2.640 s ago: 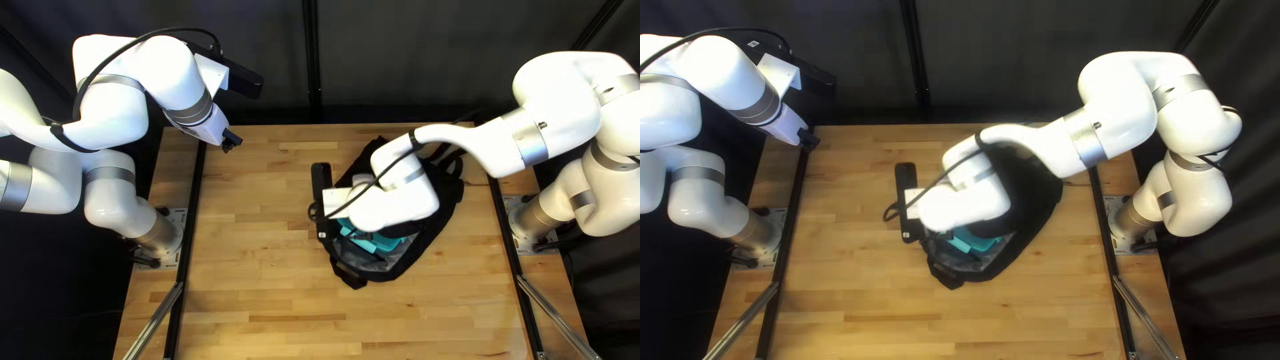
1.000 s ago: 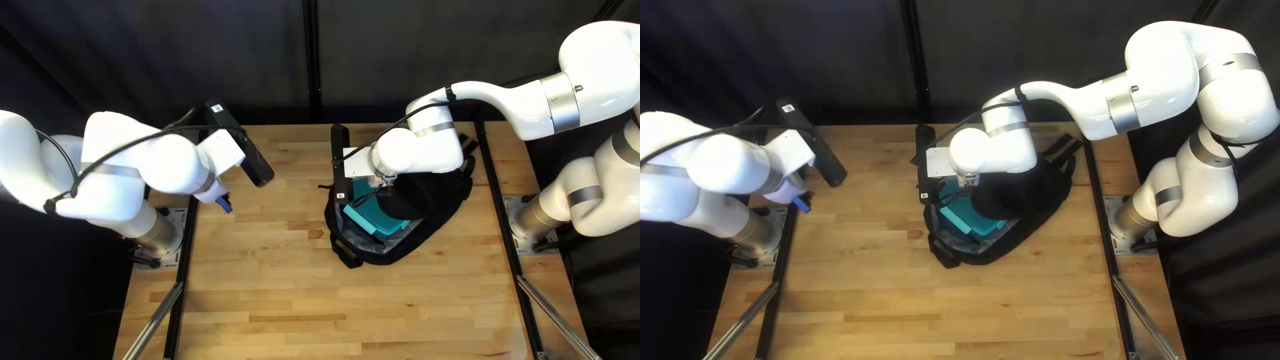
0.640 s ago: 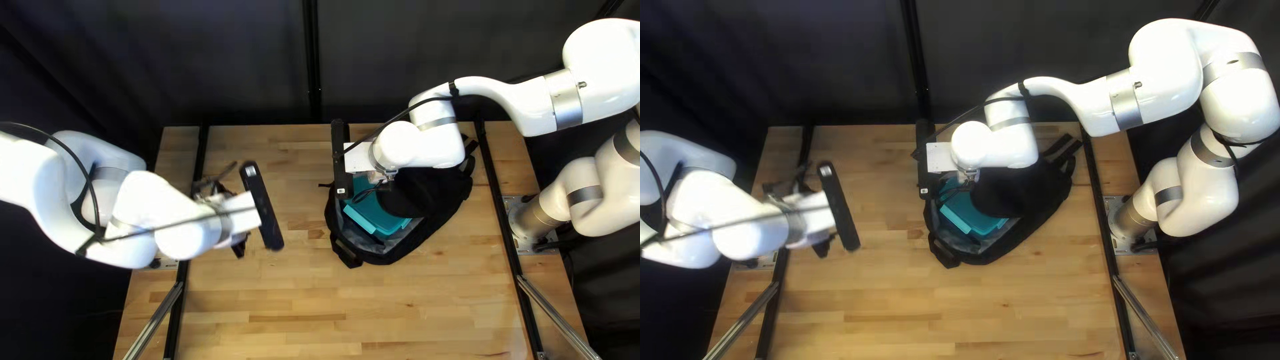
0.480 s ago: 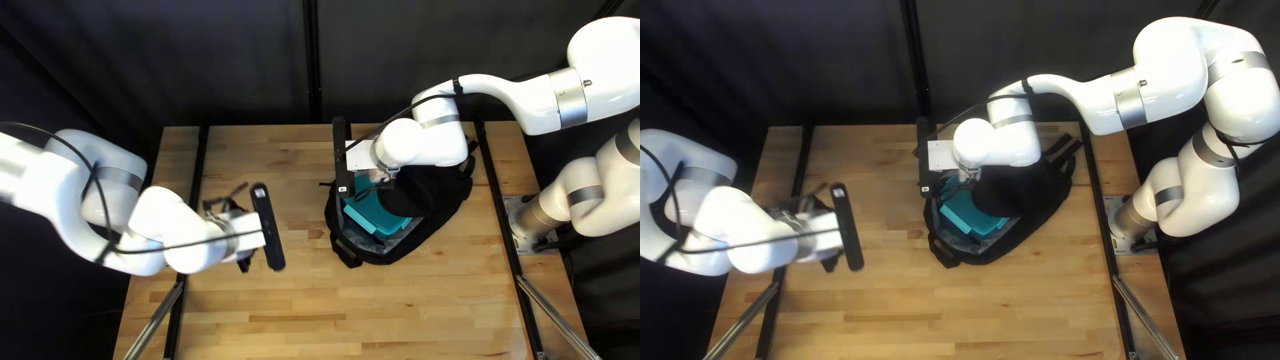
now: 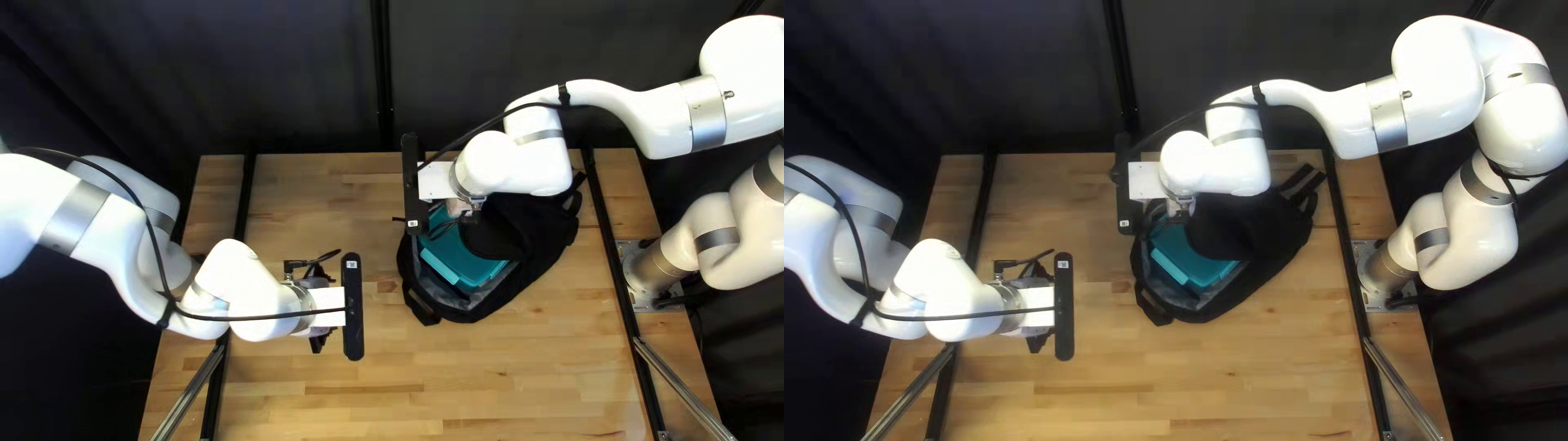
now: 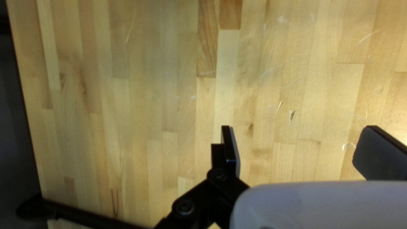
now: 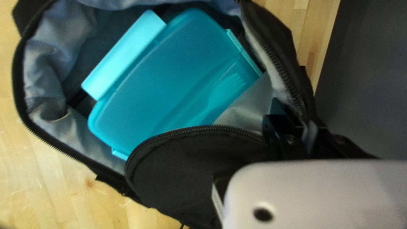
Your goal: Remove a lunch box from a kids backpack
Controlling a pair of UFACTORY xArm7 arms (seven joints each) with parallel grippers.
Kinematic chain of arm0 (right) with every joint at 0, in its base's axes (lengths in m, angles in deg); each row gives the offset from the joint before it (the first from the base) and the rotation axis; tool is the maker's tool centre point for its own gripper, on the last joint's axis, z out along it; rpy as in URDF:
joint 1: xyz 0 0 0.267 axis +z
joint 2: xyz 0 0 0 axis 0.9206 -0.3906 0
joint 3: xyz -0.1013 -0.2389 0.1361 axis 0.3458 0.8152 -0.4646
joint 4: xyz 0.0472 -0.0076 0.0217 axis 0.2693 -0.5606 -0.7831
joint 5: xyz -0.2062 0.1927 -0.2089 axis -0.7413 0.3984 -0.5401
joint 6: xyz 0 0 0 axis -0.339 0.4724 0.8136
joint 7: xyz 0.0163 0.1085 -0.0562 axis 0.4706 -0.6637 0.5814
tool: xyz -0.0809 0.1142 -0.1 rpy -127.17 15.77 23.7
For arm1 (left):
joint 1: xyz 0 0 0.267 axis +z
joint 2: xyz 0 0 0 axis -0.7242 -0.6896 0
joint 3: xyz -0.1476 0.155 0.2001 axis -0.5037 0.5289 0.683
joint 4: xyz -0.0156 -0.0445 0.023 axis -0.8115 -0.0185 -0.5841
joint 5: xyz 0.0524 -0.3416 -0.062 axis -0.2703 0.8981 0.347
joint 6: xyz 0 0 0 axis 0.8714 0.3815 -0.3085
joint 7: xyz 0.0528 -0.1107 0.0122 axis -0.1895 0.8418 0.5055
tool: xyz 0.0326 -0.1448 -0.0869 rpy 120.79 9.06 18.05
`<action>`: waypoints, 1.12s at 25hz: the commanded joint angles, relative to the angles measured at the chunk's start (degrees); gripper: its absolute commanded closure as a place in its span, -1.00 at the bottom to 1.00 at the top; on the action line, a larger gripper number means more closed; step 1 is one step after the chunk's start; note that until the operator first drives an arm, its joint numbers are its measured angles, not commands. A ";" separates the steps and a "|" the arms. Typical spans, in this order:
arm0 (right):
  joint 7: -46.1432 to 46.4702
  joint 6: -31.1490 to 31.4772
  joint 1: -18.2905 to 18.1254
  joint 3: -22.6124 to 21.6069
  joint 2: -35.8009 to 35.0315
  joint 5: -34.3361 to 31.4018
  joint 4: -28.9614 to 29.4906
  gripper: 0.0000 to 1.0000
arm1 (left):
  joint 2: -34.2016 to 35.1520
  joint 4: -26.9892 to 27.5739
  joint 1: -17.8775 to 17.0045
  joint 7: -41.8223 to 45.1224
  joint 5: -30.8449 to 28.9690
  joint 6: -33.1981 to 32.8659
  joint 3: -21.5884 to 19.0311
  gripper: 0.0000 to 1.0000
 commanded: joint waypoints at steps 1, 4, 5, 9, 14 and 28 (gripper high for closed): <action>0.36 0.95 0.11 -0.12 -0.29 0.45 1.09 1.00 | -8.40 2.54 3.08 2.22 -6.26 -7.88 0.41 -1.00; 0.48 0.93 0.08 -0.10 -0.33 0.59 1.13 1.00 | -12.54 4.28 4.30 2.72 -8.54 -10.59 1.29 -1.00; 0.56 0.95 0.06 -0.08 -0.40 0.65 1.26 1.00 | -12.93 4.82 4.47 1.91 -8.08 -10.22 1.61 -1.00; 0.80 0.65 0.00 -0.03 -0.99 0.83 1.67 1.00 | -12.93 4.82 4.47 1.91 -8.08 -10.22 1.61 -1.00; 1.26 -0.39 -0.30 0.22 -1.64 1.03 1.69 1.00 | -13.85 7.56 4.08 2.68 -7.62 -7.45 1.02 -1.00; 1.64 -2.19 -0.55 0.37 -2.67 1.46 1.51 1.00 | -27.50 21.94 -0.20 14.54 -29.78 -0.97 0.24 -1.00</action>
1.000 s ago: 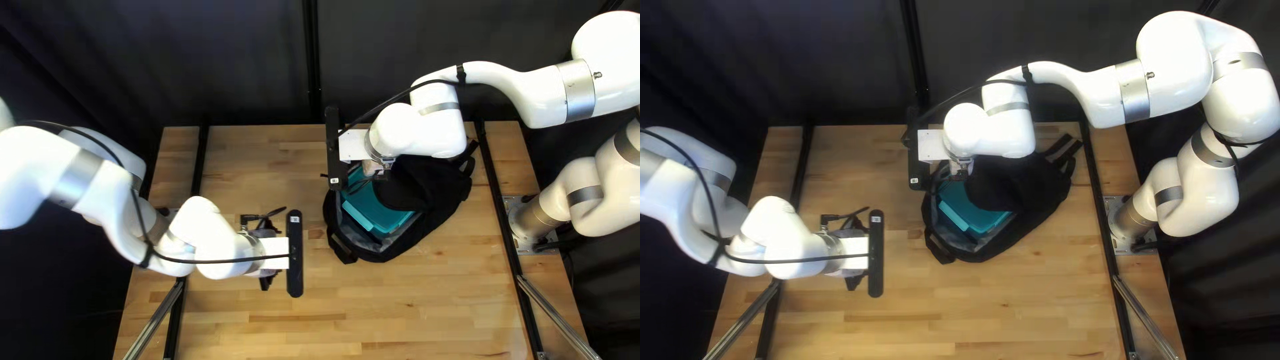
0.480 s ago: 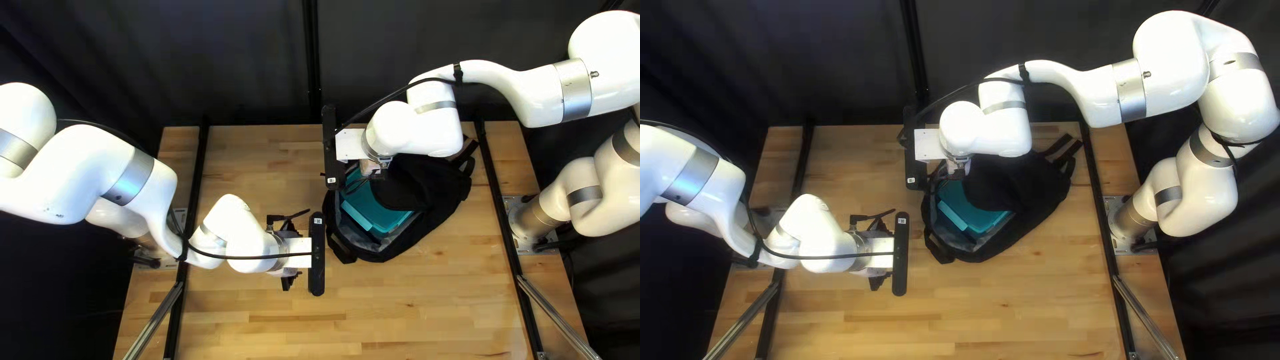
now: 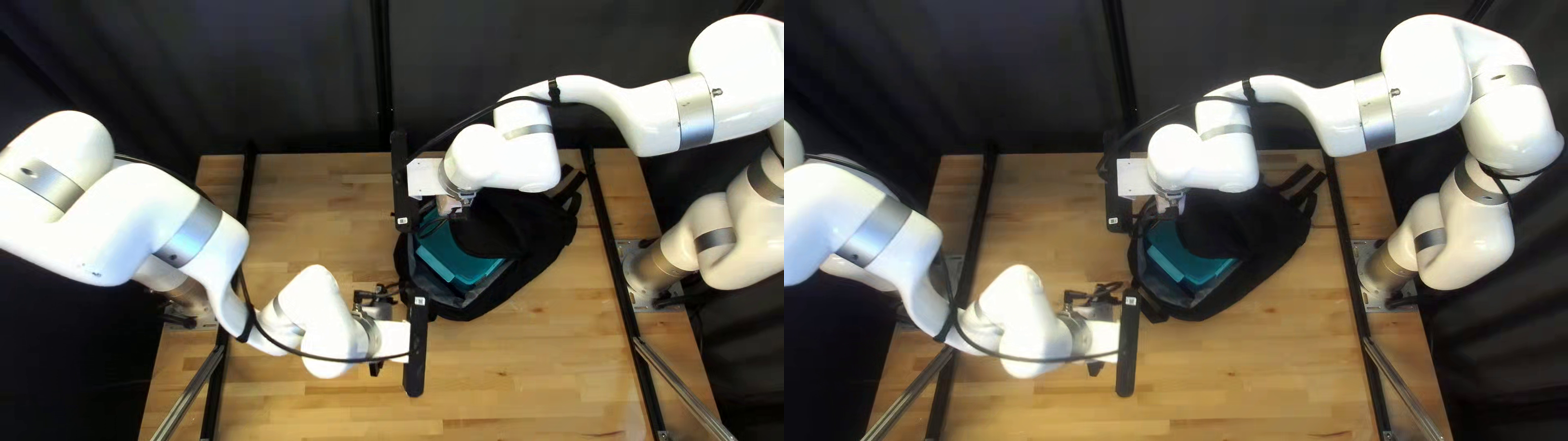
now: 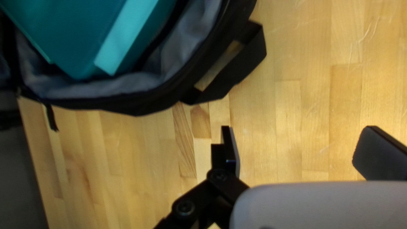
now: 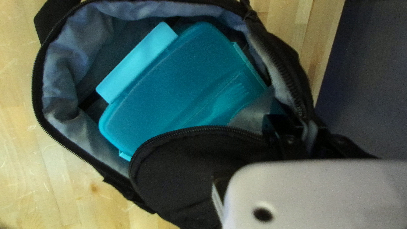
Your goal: Remove a lunch box from a kids backpack
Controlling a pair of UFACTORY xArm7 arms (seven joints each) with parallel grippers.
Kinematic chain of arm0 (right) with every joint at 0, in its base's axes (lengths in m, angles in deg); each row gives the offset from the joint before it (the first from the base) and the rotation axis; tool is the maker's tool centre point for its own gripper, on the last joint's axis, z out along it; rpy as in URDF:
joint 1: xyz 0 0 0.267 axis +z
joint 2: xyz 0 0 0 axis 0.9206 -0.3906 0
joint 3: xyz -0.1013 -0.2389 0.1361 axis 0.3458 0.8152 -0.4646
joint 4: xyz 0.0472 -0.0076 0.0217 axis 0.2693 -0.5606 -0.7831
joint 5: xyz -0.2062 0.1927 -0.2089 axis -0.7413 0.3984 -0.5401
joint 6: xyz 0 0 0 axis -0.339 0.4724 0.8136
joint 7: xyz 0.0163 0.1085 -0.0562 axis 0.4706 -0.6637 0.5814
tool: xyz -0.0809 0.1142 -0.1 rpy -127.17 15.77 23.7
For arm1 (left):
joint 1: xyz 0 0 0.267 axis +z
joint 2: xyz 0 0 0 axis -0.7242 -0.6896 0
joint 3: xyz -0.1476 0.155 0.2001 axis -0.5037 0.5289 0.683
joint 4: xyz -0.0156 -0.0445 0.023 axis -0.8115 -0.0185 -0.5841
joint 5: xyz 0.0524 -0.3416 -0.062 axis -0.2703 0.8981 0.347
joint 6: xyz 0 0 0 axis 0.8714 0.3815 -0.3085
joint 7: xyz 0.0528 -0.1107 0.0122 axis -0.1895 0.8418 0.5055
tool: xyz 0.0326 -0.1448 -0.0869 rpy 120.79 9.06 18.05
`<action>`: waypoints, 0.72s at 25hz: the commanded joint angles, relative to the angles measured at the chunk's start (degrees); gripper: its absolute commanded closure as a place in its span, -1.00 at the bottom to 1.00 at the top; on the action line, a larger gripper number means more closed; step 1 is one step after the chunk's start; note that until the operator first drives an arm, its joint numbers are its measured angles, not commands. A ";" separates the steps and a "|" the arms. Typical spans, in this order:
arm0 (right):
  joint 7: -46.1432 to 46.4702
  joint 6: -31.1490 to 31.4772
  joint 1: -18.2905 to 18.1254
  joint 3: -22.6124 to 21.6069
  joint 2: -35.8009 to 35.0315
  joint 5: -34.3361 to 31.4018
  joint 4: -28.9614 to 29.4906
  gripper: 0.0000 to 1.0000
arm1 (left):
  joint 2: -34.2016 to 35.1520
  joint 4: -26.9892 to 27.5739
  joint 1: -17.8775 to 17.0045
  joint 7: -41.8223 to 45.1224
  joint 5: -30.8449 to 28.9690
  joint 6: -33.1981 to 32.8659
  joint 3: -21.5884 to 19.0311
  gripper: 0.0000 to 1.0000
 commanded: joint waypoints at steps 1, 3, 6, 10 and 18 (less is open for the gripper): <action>-0.02 -0.47 -0.08 0.06 -0.19 0.13 -0.21 1.00 | -2.63 1.08 -0.24 2.85 -5.54 -1.99 1.16 -1.00; -0.12 -0.96 -0.07 0.04 -0.44 0.19 -0.40 1.00 | -3.38 1.23 0.40 3.08 -7.64 -3.53 2.07 -1.00; -0.16 -1.24 -0.05 0.01 -0.84 0.32 -0.36 1.00 | -2.77 1.03 1.38 1.51 -7.87 -4.45 2.70 -1.00; -0.11 -1.35 -0.06 -0.01 -1.19 0.48 -0.17 1.00 | -0.22 1.48 2.27 -2.82 -5.56 -2.52 2.94 -1.00; -0.04 -1.46 -0.08 -0.01 -1.33 0.69 -0.09 1.00 | -2.74 5.30 3.54 -4.82 -6.55 -0.91 4.54 -1.00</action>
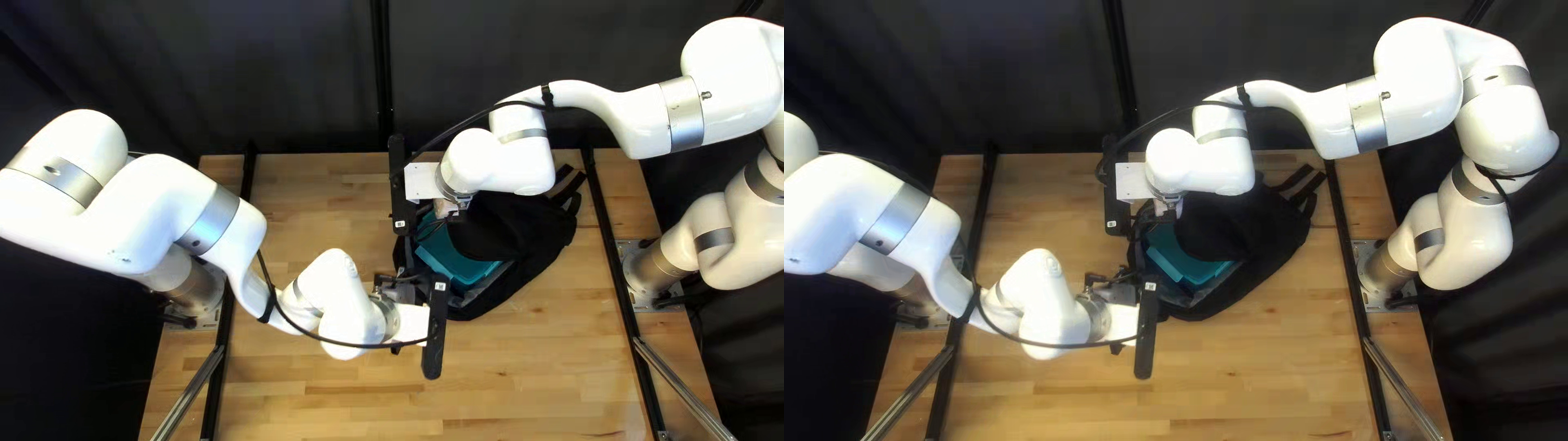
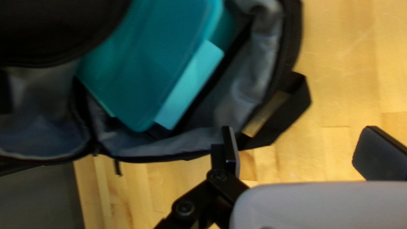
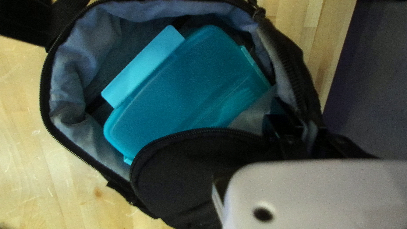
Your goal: Remove a lunch box from a kids backpack
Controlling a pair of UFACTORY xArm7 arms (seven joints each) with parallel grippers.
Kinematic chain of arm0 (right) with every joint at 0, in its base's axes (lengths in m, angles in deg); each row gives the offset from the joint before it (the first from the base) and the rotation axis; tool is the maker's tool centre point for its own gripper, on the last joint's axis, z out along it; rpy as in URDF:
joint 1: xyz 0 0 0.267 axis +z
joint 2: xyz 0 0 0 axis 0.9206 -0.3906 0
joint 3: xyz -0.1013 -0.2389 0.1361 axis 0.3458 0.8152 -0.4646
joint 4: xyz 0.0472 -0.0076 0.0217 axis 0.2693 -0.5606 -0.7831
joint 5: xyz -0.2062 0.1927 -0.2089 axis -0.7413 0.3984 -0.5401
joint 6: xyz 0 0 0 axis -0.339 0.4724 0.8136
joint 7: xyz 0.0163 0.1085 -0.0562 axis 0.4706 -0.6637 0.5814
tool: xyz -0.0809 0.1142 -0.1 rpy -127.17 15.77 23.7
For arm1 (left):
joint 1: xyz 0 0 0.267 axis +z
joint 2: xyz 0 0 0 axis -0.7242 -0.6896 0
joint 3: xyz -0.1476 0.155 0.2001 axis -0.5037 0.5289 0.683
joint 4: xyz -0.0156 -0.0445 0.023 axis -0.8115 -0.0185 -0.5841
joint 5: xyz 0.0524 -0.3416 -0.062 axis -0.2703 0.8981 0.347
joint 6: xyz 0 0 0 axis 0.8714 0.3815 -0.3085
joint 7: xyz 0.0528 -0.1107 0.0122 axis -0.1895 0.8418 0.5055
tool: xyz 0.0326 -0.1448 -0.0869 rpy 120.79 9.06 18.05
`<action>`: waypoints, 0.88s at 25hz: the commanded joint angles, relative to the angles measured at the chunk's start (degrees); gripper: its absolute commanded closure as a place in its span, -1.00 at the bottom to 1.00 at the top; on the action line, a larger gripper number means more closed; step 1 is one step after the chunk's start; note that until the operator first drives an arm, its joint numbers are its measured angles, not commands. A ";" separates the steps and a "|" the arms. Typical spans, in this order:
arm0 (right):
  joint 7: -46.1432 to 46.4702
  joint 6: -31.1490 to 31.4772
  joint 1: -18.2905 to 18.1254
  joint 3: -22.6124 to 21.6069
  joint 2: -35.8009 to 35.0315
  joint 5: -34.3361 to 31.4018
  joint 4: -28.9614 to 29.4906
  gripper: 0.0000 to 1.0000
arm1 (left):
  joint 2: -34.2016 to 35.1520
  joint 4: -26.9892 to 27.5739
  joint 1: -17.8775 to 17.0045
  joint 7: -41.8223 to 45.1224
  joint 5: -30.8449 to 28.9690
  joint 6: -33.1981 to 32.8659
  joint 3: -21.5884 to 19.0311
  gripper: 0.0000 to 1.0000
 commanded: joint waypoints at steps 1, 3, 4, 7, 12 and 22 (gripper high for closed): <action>0.03 -0.13 0.00 -0.02 -0.12 0.08 -0.01 1.00 | -2.13 2.28 0.39 -0.54 -0.81 0.39 0.68 -1.00; 0.15 -0.35 -0.07 0.03 -0.08 0.13 -0.23 1.00 | -3.65 3.24 0.29 -0.22 -1.26 0.30 0.83 -1.00; 0.18 -0.44 -0.10 0.05 -0.09 0.16 -0.29 1.00 | -4.57 3.68 0.20 -0.02 -1.36 0.18 0.86 -1.00; 0.21 -0.65 -0.15 0.09 -0.34 0.16 -0.21 1.00 | -5.91 4.62 0.14 -0.57 -0.56 0.52 0.65 -1.00; 0.21 -0.86 -0.10 0.04 -0.66 0.16 -0.02 1.00 | -5.61 4.62 0.84 -3.18 1.77 0.80 0.40 -1.00; 0.41 -0.67 -0.25 0.20 0.31 -0.05 -0.46 1.00 | -10.91 3.63 0.82 1.34 -1.08 -5.08 1.55 -1.00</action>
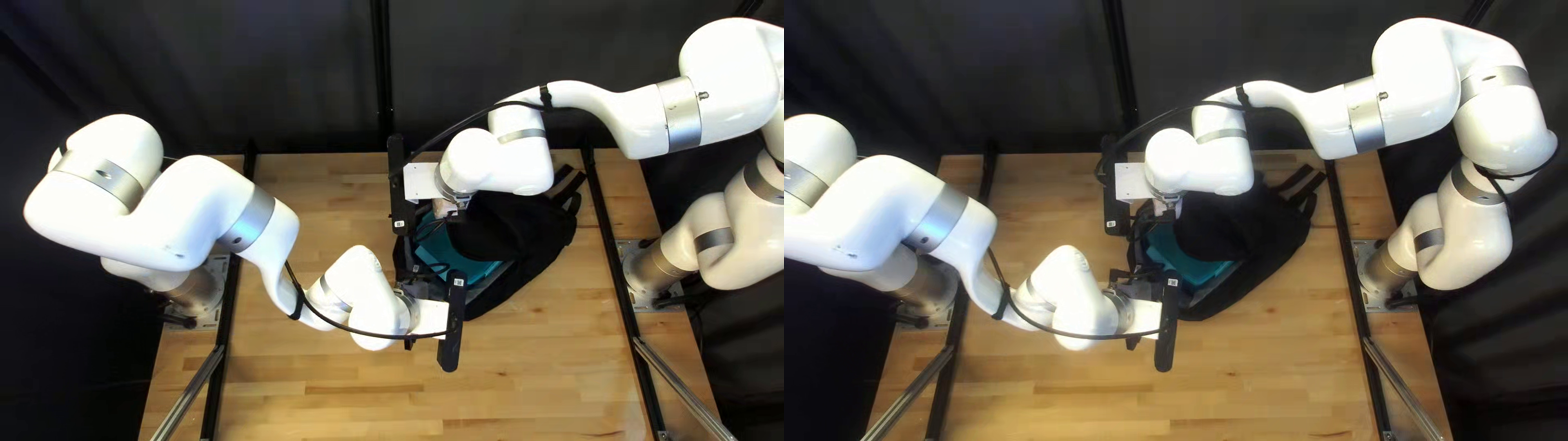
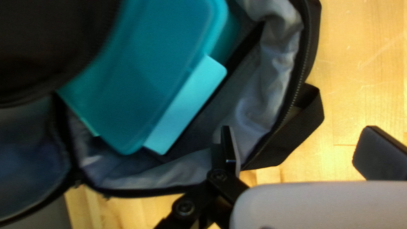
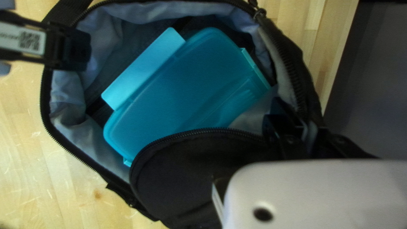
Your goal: Remove a lunch box from a kids backpack
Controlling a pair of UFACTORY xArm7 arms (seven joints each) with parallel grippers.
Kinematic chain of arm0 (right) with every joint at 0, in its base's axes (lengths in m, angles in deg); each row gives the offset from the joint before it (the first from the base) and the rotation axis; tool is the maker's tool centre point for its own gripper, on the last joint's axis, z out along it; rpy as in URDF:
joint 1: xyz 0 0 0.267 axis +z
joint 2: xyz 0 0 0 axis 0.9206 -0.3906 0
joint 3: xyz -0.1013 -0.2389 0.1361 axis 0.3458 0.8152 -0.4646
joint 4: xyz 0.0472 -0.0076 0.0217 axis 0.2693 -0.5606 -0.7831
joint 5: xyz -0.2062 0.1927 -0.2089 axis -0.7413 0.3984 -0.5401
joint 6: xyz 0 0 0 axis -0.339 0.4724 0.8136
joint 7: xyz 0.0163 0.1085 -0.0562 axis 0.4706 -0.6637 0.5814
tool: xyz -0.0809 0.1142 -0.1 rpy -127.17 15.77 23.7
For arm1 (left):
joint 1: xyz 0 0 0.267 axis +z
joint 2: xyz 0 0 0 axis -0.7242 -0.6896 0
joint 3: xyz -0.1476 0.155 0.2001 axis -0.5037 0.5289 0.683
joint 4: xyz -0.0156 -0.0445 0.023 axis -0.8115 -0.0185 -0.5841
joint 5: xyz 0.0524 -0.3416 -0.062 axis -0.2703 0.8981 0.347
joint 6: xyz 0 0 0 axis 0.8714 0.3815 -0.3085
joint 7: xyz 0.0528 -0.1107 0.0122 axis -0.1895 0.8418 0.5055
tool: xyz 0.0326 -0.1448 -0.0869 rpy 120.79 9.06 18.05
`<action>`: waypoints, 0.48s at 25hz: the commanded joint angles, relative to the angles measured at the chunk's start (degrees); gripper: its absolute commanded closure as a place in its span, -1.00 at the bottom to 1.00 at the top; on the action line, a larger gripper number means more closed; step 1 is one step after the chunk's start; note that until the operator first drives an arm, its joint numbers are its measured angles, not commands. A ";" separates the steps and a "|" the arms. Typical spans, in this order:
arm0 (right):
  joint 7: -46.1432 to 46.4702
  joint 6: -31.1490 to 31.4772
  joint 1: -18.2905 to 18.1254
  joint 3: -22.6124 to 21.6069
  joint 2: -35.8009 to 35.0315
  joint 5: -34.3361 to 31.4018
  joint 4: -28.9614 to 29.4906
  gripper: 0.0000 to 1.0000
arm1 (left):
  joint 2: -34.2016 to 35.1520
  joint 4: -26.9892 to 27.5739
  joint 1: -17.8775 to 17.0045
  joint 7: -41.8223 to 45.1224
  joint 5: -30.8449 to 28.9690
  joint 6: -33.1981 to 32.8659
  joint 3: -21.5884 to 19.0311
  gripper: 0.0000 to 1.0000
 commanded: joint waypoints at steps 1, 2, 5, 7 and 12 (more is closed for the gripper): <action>-0.08 -0.36 -0.06 0.06 0.35 -0.14 -0.59 1.00 | -2.08 -0.52 0.00 2.39 -1.66 -2.66 0.76 -1.00; -0.12 -0.45 -0.05 0.06 0.41 -0.16 -0.71 1.00 | -2.71 -0.62 0.06 3.13 -2.23 -3.52 1.08 -1.00; -0.15 -0.41 -0.05 0.05 0.72 -0.18 -1.00 1.00 | -4.32 -0.80 0.15 4.96 -3.74 -5.62 1.94 -1.00; -0.17 -0.31 -0.05 0.05 1.10 -0.21 -1.25 1.00 | -5.00 -1.09 0.07 6.19 -4.52 -6.71 2.31 -1.00; 0.02 0.14 -0.17 0.18 1.86 -0.34 -1.46 1.00 | -5.34 -2.90 -0.10 9.02 -5.84 -8.72 2.79 -1.00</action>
